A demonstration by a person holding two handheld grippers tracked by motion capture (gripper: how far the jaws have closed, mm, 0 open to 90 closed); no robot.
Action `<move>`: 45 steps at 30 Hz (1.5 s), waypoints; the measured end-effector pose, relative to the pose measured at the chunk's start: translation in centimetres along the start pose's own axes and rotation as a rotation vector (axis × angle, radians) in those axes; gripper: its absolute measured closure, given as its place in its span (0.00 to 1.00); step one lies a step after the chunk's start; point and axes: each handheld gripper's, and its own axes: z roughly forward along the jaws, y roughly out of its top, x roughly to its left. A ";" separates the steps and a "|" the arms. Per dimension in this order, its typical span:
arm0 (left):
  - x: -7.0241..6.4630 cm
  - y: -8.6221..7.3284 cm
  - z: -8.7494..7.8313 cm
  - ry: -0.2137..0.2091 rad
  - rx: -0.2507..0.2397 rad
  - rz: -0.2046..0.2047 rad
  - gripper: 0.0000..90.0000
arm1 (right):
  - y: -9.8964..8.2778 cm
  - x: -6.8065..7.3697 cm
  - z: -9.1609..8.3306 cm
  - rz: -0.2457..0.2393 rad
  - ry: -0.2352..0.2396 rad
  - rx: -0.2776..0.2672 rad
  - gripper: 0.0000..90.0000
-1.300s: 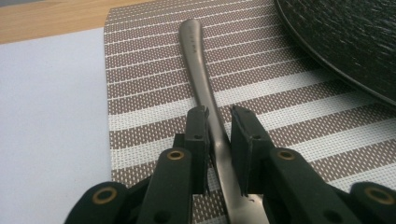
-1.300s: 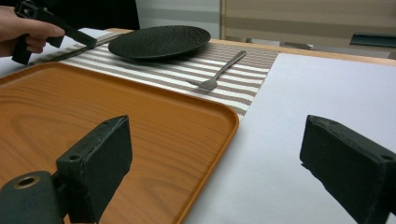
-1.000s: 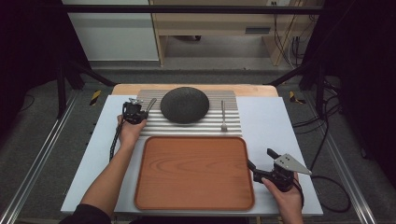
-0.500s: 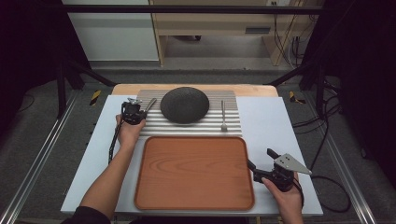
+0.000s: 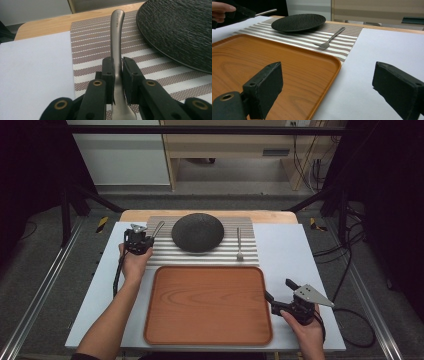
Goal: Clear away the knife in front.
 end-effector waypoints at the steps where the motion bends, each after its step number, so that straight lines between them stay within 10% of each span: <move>1: 0.0 0.0 -0.2 -0.002 -0.005 -0.007 0.89 | 0.0 0.0 0.0 0.003 0.000 -0.001 0.11; 25: -3.9 -0.8 -8.1 0.011 -0.096 -0.087 0.89 | -0.2 0.0 0.6 0.003 0.058 -0.004 0.10; 45: -9.6 -5.5 -14.1 -0.037 -0.116 -0.085 0.89 | -0.1 0.6 0.7 -0.015 0.056 0.012 0.10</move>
